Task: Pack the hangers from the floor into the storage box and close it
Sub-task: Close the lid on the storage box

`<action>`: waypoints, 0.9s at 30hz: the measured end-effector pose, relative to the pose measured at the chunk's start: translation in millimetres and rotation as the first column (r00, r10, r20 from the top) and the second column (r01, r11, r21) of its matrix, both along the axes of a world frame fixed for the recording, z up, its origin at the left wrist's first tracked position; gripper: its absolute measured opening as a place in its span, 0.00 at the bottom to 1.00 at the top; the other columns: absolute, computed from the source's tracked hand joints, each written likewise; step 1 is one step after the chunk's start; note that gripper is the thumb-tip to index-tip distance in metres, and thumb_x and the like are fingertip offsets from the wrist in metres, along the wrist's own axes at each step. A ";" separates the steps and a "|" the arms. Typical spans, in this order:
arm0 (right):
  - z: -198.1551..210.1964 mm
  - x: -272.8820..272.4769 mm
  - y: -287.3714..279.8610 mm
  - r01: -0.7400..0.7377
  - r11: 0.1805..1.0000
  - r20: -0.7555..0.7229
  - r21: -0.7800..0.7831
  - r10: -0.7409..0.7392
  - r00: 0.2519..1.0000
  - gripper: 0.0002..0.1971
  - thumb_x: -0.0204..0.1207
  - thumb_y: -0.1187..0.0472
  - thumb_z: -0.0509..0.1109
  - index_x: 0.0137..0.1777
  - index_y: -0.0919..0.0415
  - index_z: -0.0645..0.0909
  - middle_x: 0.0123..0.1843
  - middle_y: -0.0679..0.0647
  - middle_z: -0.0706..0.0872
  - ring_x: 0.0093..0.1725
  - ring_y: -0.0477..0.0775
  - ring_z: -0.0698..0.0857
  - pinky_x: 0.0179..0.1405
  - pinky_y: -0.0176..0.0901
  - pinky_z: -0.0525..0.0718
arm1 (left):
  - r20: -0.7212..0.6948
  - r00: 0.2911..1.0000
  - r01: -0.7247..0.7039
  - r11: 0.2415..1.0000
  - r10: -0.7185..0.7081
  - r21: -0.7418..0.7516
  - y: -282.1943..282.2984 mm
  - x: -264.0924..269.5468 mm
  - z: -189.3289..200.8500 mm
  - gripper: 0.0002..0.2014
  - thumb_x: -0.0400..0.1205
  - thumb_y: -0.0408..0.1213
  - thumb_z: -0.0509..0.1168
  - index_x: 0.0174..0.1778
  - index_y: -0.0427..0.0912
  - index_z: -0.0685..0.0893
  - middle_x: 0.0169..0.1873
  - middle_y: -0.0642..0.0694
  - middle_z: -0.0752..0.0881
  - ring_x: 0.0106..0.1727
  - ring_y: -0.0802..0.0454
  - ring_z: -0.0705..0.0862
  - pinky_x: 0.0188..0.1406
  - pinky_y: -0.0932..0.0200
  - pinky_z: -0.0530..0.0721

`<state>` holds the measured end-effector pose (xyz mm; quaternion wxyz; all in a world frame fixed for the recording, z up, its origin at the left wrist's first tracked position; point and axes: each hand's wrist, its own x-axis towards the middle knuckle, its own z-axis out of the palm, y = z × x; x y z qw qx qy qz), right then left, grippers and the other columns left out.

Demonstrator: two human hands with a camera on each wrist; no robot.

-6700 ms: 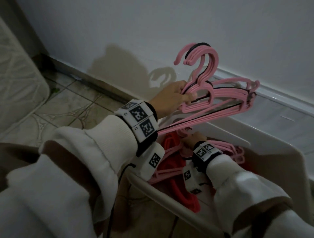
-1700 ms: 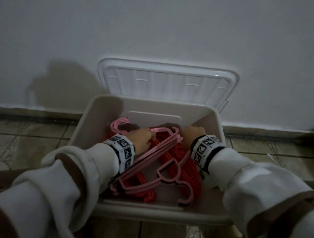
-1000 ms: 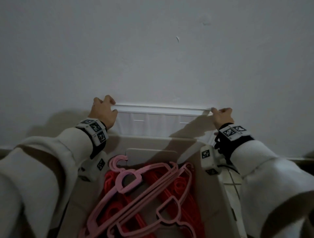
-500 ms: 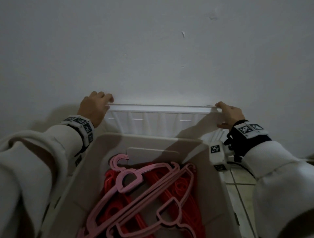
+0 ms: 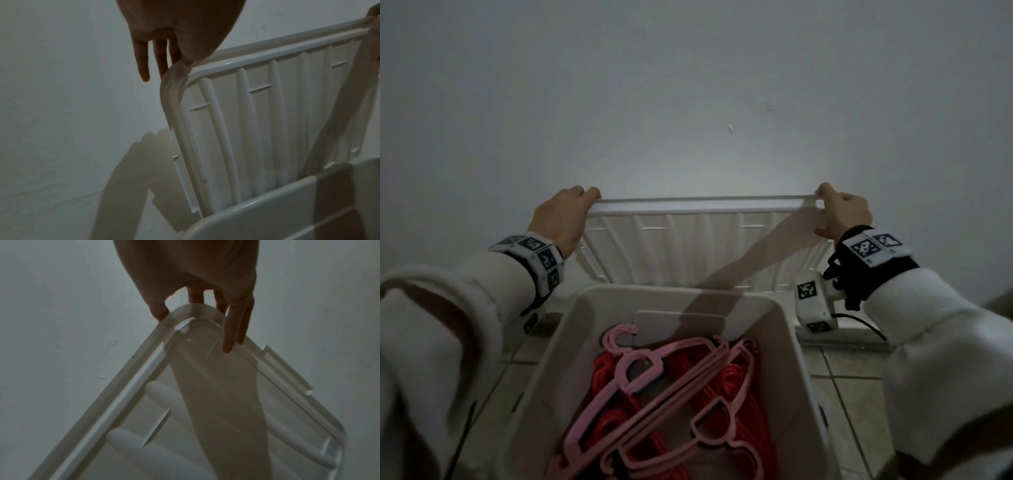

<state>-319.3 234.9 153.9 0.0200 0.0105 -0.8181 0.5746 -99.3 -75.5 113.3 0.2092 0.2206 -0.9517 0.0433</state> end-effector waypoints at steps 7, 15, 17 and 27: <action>4.1 38.1 18.8 0.029 0.996 -0.062 -0.079 -0.034 0.998 0.29 0.61 0.47 0.66 0.50 0.74 0.84 0.37 0.57 0.78 0.42 0.64 0.84 0.50 0.69 0.84 | 0.108 0.994 -0.010 0.983 0.031 -0.183 29.3 41.6 23.4 0.17 0.78 0.20 0.57 0.63 0.34 0.73 0.51 0.32 0.78 0.49 0.37 0.79 0.36 0.51 0.66; -41.5 73.6 59.3 0.062 0.993 -0.038 -0.104 -0.066 0.997 0.16 0.58 0.50 0.61 0.32 0.65 0.77 0.31 0.56 0.78 0.40 0.62 0.80 0.50 0.68 0.84 | 0.064 0.991 0.124 0.976 -0.114 -0.181 65.8 101.2 9.6 0.18 0.72 0.15 0.61 0.57 0.32 0.78 0.46 0.32 0.80 0.43 0.37 0.79 0.33 0.50 0.72; -61.2 84.4 69.8 0.084 0.992 -0.005 -0.092 -0.085 0.996 0.11 0.62 0.56 0.61 0.36 0.65 0.77 0.31 0.56 0.78 0.42 0.63 0.83 0.52 0.67 0.84 | 0.070 0.985 0.170 0.974 -0.161 -0.153 71.3 119.2 -6.3 0.16 0.75 0.19 0.60 0.57 0.35 0.77 0.46 0.36 0.78 0.42 0.38 0.79 0.33 0.52 0.73; -154.6 149.3 116.3 -0.026 0.965 -0.054 0.261 0.042 0.998 0.21 0.55 0.63 0.55 0.45 0.72 0.80 0.47 0.69 0.81 0.50 0.66 0.79 0.52 0.52 0.76 | 0.142 0.955 0.278 0.954 -0.261 -0.111 107.7 205.2 -105.4 0.24 0.62 0.25 0.78 0.49 0.43 0.77 0.40 0.40 0.85 0.40 0.42 0.83 0.43 0.52 0.81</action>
